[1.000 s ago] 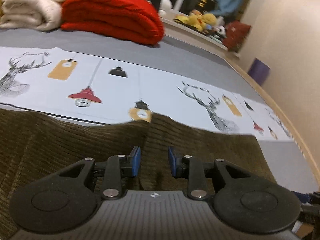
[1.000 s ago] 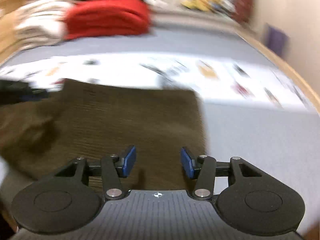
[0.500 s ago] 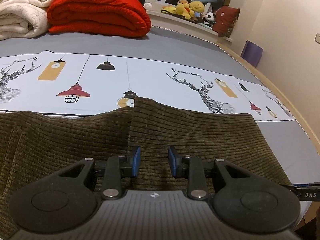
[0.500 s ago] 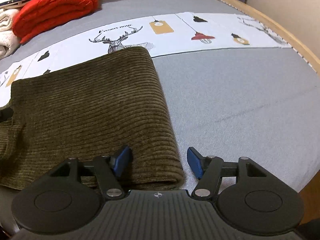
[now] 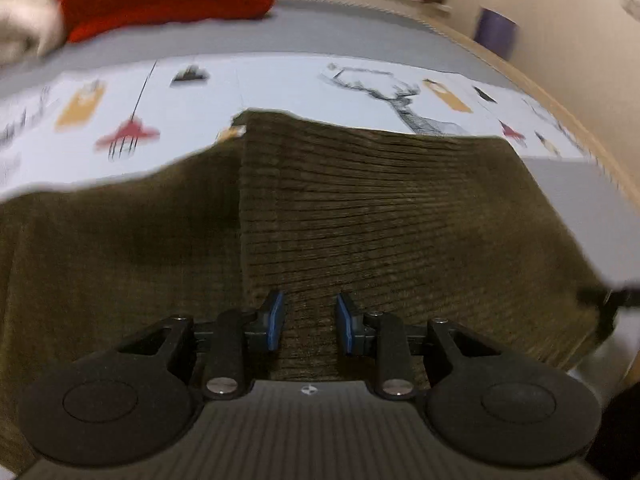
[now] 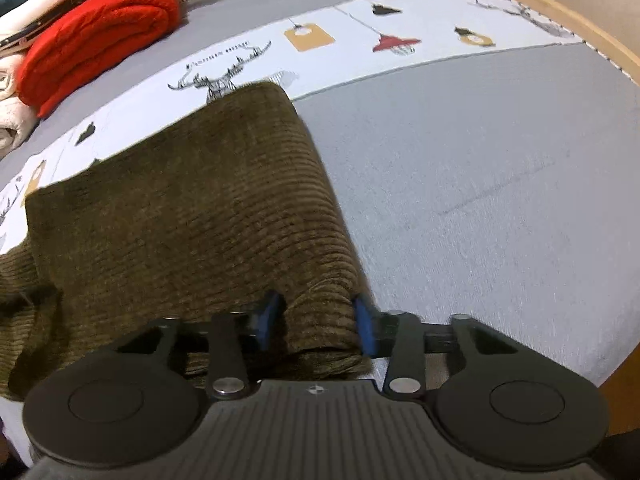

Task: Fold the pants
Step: 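Grasp the remaining corduroy pant leg end with the left gripper, then lift and fold the held pant leg over the bundle with the left gripper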

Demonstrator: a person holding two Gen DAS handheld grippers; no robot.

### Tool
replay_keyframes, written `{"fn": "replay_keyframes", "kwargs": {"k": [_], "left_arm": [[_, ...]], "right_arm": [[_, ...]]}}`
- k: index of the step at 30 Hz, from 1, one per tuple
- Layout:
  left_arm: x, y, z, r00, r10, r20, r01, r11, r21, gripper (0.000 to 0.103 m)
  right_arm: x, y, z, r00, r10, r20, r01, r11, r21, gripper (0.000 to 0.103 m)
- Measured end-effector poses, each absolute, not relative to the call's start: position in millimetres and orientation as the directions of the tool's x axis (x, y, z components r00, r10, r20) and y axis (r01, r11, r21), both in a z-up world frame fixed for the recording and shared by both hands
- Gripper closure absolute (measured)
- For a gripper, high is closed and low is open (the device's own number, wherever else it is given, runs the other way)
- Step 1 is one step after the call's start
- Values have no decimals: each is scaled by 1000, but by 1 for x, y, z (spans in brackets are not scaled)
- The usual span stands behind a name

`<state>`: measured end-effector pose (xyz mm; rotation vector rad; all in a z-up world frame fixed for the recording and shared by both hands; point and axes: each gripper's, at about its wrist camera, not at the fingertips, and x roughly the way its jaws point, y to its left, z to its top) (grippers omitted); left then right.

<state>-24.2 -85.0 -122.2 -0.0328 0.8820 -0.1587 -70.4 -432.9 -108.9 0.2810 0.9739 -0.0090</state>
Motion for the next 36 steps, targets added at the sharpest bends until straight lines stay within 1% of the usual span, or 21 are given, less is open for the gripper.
{"fn": "replay_keyframes", "kwargs": {"k": [2,3,4,5,7,9,10,11,12,14,15,16,18,22,23,24,25,27,29,33,36], "left_arm": [[-25,-89,-119,624,-143,-768,133,988,-76,69],[-26,-88,-118,627,-151,-764,130,988,-89,66],[-26,-85,-116,631,-160,-759,120,987,-108,65],[-26,-82,-114,638,-166,-752,111,986,-123,64],[-27,-75,-105,668,-201,-717,103,978,-179,58],[-29,-66,-90,695,-293,-657,113,947,-302,38],[-29,-58,-81,703,-379,-602,135,902,-410,34],[-30,-52,-73,707,-449,-547,162,855,-493,26],[-31,-48,-67,705,-514,-488,194,802,-566,21],[-34,-42,-57,683,-625,-379,265,695,-668,16],[-35,-41,-54,667,-660,-347,293,660,-692,14],[-36,-43,-52,650,-685,-329,315,637,-703,13],[-36,-50,-51,635,-687,-352,333,655,-678,13],[-34,-60,-58,649,-623,-437,300,737,-606,13],[-32,-60,-60,649,-610,-455,283,749,-599,15],[-29,-58,-63,649,-589,-481,260,766,-588,24],[-27,-54,-67,653,-567,-502,238,783,-575,31],[-23,-51,-77,651,-518,-556,188,819,-543,68],[-19,-47,-84,642,-497,-583,165,833,-528,73],[-20,-50,-85,649,-477,-593,172,851,-495,75],[-17,-55,-84,655,-460,-599,178,865,-469,76]], "right_arm": [[-73,-430,-103,590,120,-799,126,963,238,77],[-75,-427,-98,607,117,-786,114,966,232,78],[-78,-422,-91,635,110,-765,90,973,214,79],[-81,-417,-84,663,105,-741,61,979,194,80],[-92,-400,-65,742,109,-662,-41,992,118,81],[-112,-369,-44,834,159,-529,-212,976,-41,81],[-123,-356,-38,856,201,-476,-281,954,-102,81],[-133,-343,-33,867,248,-432,-344,925,-159,81],[-143,-331,-32,870,289,-399,-393,895,-210,82],[-159,-310,-35,860,359,-364,-471,833,-290,82],[-165,-301,-38,846,392,-361,-507,800,-320,82],[-169,-293,-40,833,419,-361,-537,770,-346,82],[-178,-277,-47,812,465,-354,-581,707,-403,82],[-193,-256,-57,752,550,-364,-657,573,-490,82],[-196,-251,-60,738,564,-371,-670,546,-503,82],[-201,-246,-63,725,575,-378,-682,522,-512,82],[-202,-243,-64,717,582,-384,-689,509,-516,82],[-198,-242,-64,709,586,-392,-698,510,-502,82],[-195,-242,-62,713,583,-389,-696,521,-494,82],[-188,-247,-59,709,576,-407,-703,534,-470,82],[-189,-241,-61,711,566,-417,-701,530,-477,78]]}}
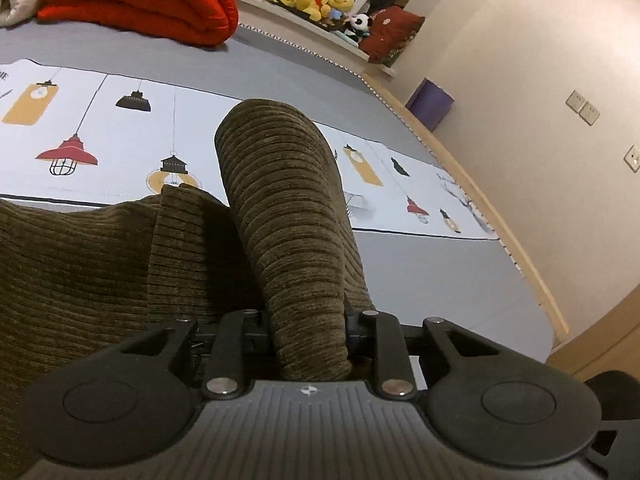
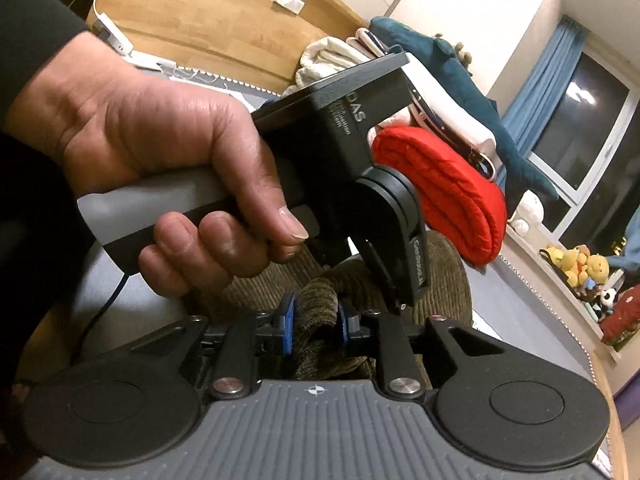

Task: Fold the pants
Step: 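Lift and fold the held pant leg over the bundle with the left gripper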

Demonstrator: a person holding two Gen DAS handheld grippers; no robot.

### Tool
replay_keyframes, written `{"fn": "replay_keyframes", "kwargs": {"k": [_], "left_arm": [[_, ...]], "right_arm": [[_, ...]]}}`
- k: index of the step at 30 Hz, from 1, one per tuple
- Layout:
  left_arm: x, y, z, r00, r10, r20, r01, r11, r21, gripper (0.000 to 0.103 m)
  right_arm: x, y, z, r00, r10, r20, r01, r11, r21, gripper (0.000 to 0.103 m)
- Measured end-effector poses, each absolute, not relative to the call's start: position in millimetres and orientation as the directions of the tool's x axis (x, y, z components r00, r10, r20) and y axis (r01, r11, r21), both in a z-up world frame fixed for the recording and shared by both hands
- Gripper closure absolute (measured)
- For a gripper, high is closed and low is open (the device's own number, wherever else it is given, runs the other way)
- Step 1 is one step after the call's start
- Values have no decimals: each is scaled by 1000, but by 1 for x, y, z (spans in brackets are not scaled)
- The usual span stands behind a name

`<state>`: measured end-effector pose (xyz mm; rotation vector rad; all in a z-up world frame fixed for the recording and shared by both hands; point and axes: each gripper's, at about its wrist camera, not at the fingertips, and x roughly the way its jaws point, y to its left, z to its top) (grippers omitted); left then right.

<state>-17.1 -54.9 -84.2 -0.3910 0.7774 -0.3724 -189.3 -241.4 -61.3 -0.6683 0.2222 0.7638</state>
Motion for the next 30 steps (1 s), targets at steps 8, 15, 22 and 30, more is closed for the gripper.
{"fn": "replay_keyframes", "kwargs": {"k": [8,15,22,30], "left_arm": [[-26,-42,-79,680,-418,-603,145,882,-448,82],[-41,-16,-56,711,-325,-623,84,920,-384,84],[-54,73,-15,763,-221,-608,20,947,-319,85],[-75,228,-42,708,-77,-702,-248,904,-349,47]], "right_arm": [[-174,-260,-30,675,618,-403,-732,632,-257,65],[-140,-293,-5,698,643,-315,-660,749,64,62],[-91,-288,-14,682,607,-408,-512,795,326,52],[-56,-234,-50,542,650,-532,-422,758,497,38]]}}
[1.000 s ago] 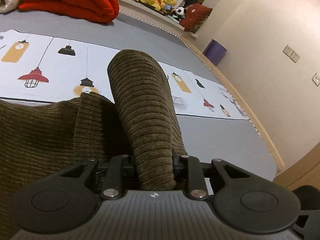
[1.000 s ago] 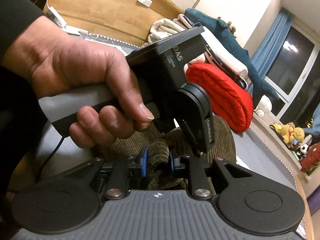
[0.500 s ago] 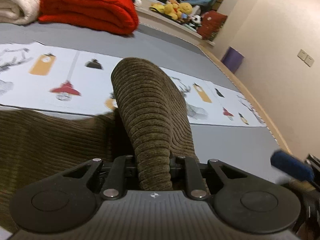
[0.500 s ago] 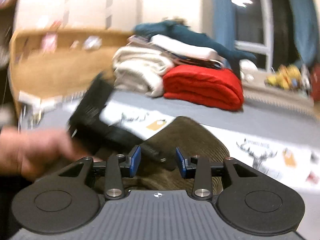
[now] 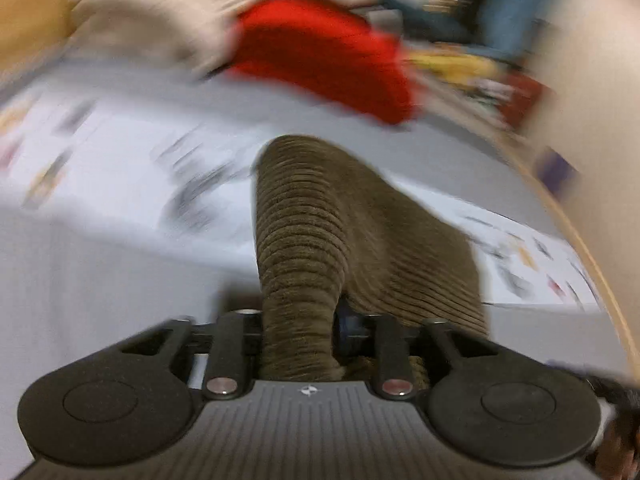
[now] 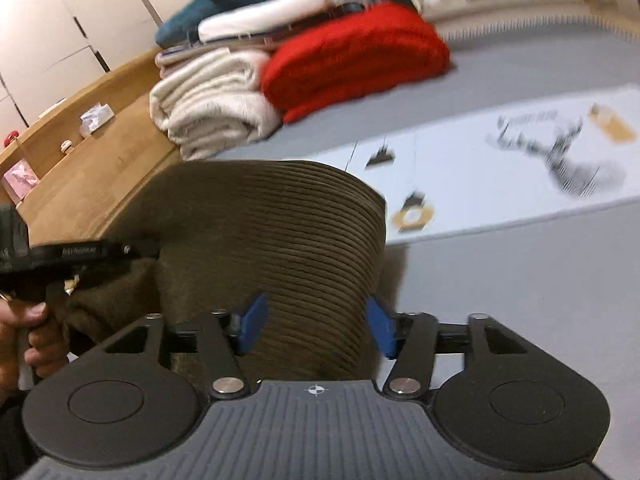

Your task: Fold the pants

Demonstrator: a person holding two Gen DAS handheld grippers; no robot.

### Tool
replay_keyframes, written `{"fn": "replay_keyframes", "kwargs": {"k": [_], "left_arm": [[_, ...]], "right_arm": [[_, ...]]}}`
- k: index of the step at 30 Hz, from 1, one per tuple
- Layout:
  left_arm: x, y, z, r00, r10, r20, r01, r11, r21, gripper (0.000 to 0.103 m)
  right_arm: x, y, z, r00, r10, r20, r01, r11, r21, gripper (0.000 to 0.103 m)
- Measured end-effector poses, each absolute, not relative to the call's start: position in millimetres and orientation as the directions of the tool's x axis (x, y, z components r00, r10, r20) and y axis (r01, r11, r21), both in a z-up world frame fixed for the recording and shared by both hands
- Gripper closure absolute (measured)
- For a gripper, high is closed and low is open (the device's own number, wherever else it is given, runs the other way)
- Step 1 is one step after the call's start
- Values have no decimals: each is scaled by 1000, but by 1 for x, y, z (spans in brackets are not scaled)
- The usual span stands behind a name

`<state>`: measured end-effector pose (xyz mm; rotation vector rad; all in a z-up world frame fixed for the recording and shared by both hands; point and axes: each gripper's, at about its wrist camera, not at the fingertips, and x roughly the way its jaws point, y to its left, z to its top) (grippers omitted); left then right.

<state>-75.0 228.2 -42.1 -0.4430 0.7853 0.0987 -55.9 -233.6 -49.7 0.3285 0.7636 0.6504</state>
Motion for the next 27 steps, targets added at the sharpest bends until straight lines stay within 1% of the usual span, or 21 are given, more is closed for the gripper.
{"fn": "replay_keyframes", "kwargs": {"k": [1,2,4,7,11,16,18,19,20,21,22,23,25,27], "left_arm": [[-75,245,-55,657,-52,-752,-348,864,-364,38],[-77,257,-64,627,-24,-778,-418,833,-362,29],[-78,271,-72,608,-25,-794,-455,808,-374,28],[-71,273,-81,590,-94,-802,-445,791,-420,21],[-55,254,-90,535,-68,-842,-406,853,-327,13],[-48,236,-102,520,-89,-850,-402,852,-336,14],[-43,229,-102,516,-80,-853,-399,858,-322,19],[-35,223,-102,516,-71,-854,-395,864,-311,21],[-31,219,-101,515,-66,-855,-392,869,-303,22],[-28,215,-100,513,-59,-856,-390,873,-293,23],[-25,210,-99,511,-52,-858,-390,876,-285,24],[-21,205,-98,511,-49,-858,-391,876,-283,25],[-13,195,-96,517,-70,-853,-384,871,-305,30],[-3,177,-95,527,-129,-840,-351,867,-354,37]], "right_arm": [[-52,-226,-54,519,659,-544,-419,751,509,34],[-50,-218,-58,495,665,-559,-419,746,517,31],[-47,-201,-67,453,667,-591,-419,745,519,30],[-45,-182,-81,406,660,-632,-415,750,516,24],[-38,-168,-104,353,645,-678,-370,762,532,22],[-33,-158,-112,322,648,-690,-361,758,543,19],[-33,-153,-110,306,652,-694,-385,751,536,19],[-33,-149,-109,308,641,-703,-400,758,515,28],[-32,-146,-107,320,628,-710,-410,767,493,45],[-32,-146,-106,329,623,-710,-415,770,484,51],[-31,-149,-105,333,625,-706,-409,770,489,61],[-30,-152,-103,334,633,-698,-400,766,503,66],[-27,-162,-92,350,651,-674,-407,753,516,69],[-23,-178,-72,388,645,-658,-421,760,496,70]]}}
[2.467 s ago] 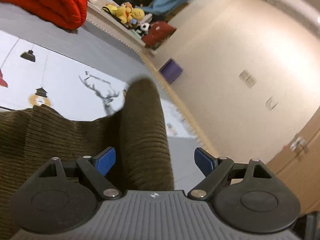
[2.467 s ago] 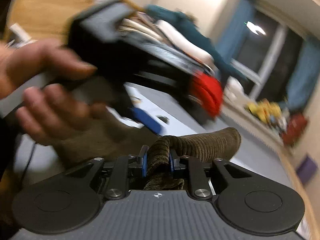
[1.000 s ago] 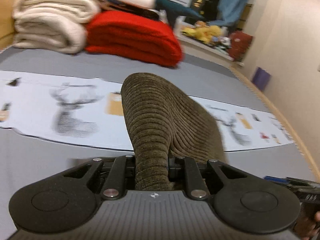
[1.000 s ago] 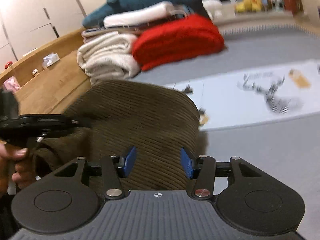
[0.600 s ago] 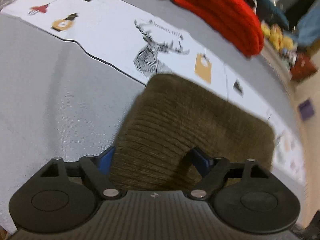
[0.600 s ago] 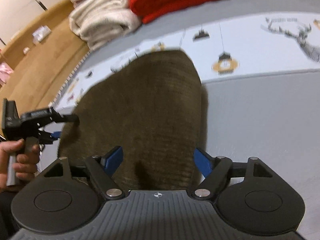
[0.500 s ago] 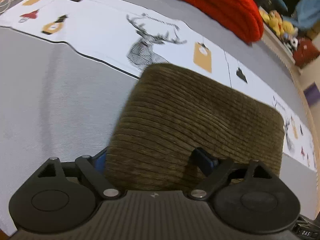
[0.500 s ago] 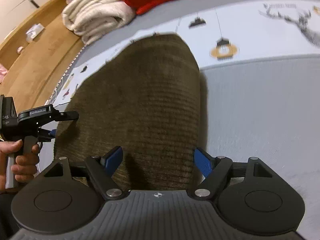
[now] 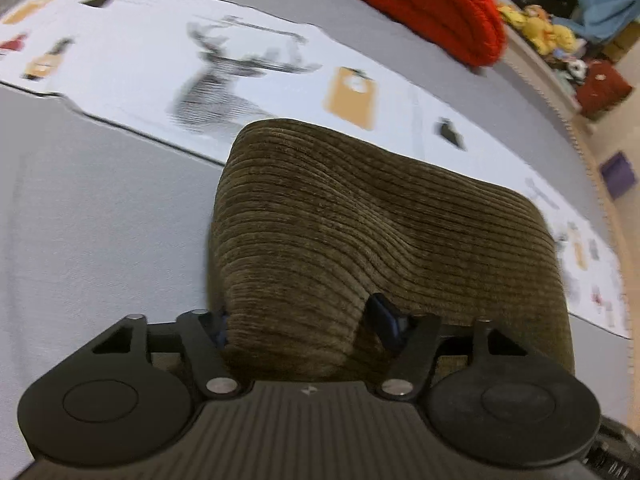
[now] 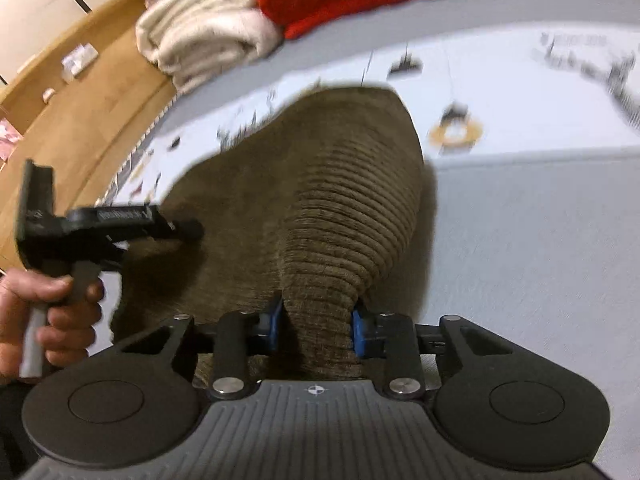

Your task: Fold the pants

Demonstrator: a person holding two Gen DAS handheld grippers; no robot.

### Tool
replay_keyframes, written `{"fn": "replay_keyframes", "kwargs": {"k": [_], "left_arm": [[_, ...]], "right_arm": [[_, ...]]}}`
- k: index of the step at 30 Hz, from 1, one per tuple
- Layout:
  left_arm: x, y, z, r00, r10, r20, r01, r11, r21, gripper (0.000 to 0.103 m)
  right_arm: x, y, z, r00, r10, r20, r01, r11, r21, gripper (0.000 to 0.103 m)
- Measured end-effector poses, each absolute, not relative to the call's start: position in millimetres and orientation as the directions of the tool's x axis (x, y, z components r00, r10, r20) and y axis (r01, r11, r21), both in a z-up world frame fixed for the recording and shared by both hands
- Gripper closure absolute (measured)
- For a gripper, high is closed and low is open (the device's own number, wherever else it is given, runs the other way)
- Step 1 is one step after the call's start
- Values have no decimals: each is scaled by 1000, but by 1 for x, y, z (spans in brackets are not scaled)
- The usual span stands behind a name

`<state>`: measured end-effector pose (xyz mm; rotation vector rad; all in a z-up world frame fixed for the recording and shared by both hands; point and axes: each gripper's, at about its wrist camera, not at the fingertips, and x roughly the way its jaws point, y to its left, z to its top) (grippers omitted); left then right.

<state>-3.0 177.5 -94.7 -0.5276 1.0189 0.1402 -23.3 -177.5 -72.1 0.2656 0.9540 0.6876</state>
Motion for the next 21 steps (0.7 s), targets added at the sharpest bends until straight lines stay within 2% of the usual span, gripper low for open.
{"fn": "replay_keyframes", "kwargs": {"k": [3,10,13,17,18,21], "left_arm": [[18,141,-94,527,-214,-823,-277,872,-404,43],[54,20,-99,475,-393,-787,-63,877,-476,46],[57,-11,-102,459,-421,-782,-9,878,-478,43],[55,-19,-103,459,-388,-799,11,902,-431,34],[55,-15,-104,461,-383,-801,-5,901,-434,29],[55,-5,-103,473,-378,-796,-31,896,-444,27]], "right_arm": [[-7,-211,-50,415,614,-671,-402,786,470,72],[32,-324,-19,441,454,-775,-356,880,313,72],[39,-371,-25,458,388,-800,-300,915,271,71],[46,-402,-52,422,346,-838,-194,937,289,66],[46,-401,-55,413,343,-844,-192,938,287,65],[43,-389,-54,437,306,-846,-232,947,223,58]]}}
